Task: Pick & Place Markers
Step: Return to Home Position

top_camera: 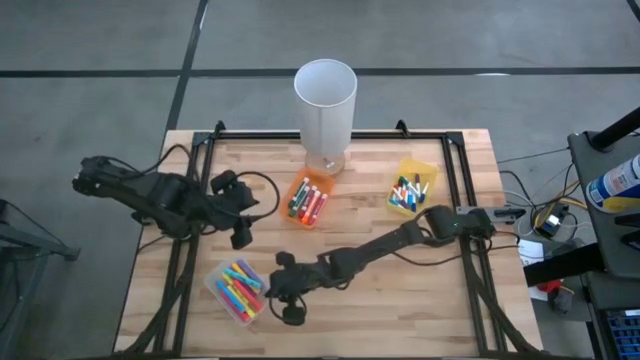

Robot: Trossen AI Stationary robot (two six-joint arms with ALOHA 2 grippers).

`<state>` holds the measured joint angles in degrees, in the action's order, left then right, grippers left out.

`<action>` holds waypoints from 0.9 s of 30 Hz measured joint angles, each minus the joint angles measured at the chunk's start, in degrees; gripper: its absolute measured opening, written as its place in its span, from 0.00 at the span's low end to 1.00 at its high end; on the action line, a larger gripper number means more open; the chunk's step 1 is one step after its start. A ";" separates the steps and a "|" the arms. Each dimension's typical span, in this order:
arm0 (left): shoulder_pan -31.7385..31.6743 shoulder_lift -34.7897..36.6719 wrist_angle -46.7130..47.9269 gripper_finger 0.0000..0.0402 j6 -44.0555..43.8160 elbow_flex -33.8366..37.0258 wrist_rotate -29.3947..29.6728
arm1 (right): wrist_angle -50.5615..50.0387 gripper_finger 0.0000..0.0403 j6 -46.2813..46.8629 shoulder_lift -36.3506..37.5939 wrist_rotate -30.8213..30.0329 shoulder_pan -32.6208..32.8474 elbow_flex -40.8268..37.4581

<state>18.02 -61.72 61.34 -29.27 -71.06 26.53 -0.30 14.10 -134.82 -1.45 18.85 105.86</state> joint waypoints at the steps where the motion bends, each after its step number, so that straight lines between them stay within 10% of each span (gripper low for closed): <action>1: 0.00 0.00 -0.13 0.45 -0.51 0.47 -0.31 | 1.12 0.02 -0.04 0.63 0.00 0.03 -1.54; 14: 0.60 0.11 -15.16 0.03 3.46 6.14 -2.47 | 21.29 0.02 -0.88 23.33 -5.58 0.35 -34.12; 27: 1.33 1.66 -39.18 0.00 14.62 14.70 -4.92 | 27.13 0.02 -5.34 49.97 -11.29 0.70 -60.91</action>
<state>19.35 -60.06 22.17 -14.65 -56.35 21.60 26.83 8.76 -84.85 -12.74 19.55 44.94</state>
